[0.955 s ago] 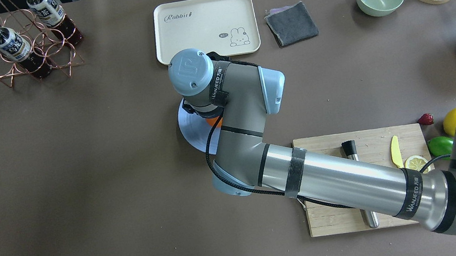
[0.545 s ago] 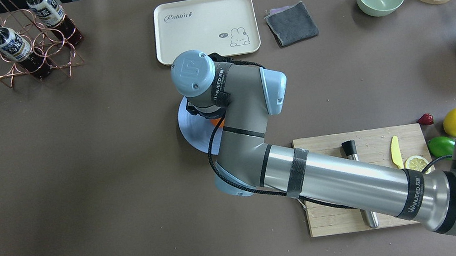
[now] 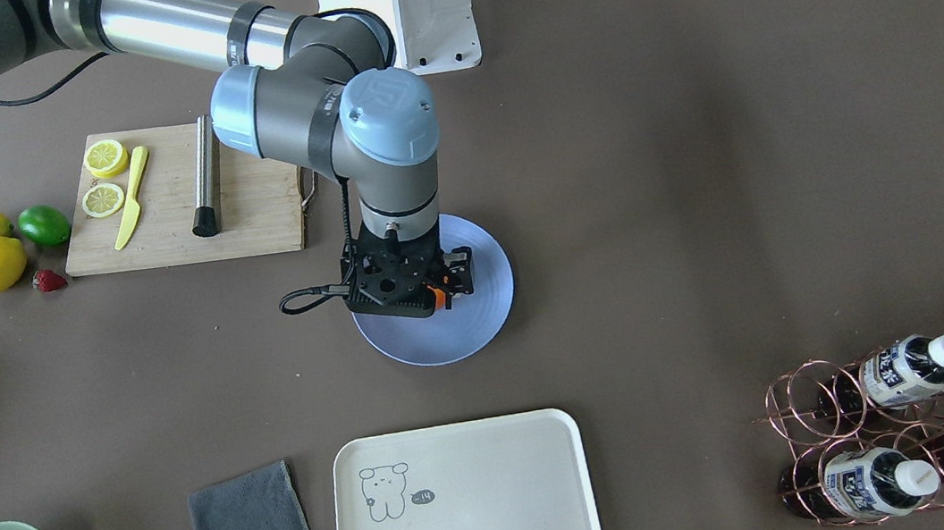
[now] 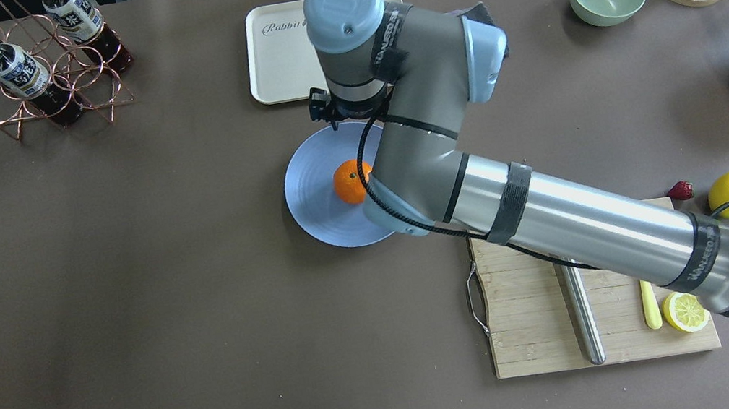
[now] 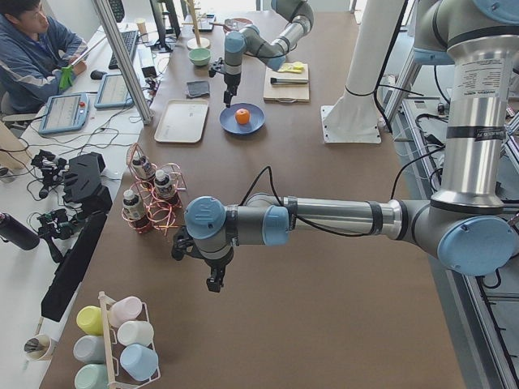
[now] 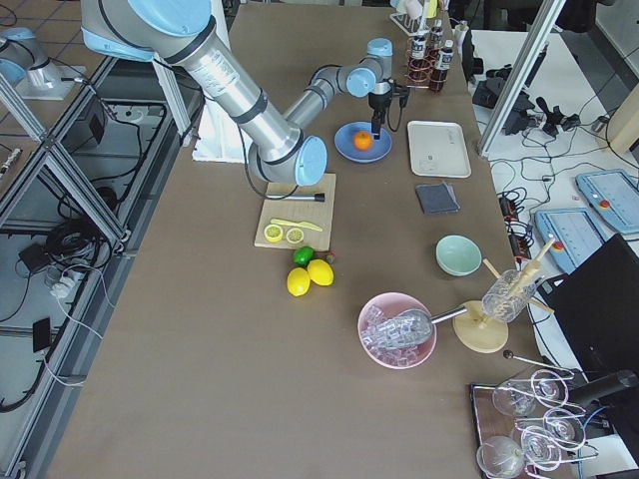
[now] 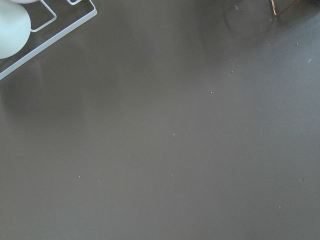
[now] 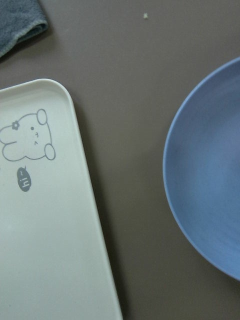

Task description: Pick orange to plate

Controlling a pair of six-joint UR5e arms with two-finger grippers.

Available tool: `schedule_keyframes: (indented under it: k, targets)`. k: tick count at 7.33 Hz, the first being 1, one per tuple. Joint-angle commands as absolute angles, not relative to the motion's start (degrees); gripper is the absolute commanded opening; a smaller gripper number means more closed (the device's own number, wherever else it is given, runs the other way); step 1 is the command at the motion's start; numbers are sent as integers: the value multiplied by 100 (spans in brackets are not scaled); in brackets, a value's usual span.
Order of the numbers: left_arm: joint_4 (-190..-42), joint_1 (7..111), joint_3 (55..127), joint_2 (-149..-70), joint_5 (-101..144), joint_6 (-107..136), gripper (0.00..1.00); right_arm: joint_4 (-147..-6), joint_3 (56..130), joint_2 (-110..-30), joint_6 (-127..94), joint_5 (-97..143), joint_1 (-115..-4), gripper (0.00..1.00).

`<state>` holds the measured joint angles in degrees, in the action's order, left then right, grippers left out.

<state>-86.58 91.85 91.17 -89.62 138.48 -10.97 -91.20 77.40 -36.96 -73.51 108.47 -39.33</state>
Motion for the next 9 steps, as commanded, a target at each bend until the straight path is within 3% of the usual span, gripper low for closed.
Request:
schedule_keyframes:
  k: [1,4,7,9]
  targets:
    - [-8666,9211,9009,-8667,13843,-1090,98,-9176,8914,-5098,-5845,11728,-5092,100]
    - [-8675,9211,9035,-8657,13851,-1090,98,-9167,9658,-6868,-2848,12357,-6623,100]
    - [-8684,9211,9070,-8657,13869,-1090,98,-9140,9537,-8346,473,13042,-8300,100]
    - [-8684,9211,9062,-8649,13869,-1099,98,-9123,9527,-9162,914,13034,-8805,100]
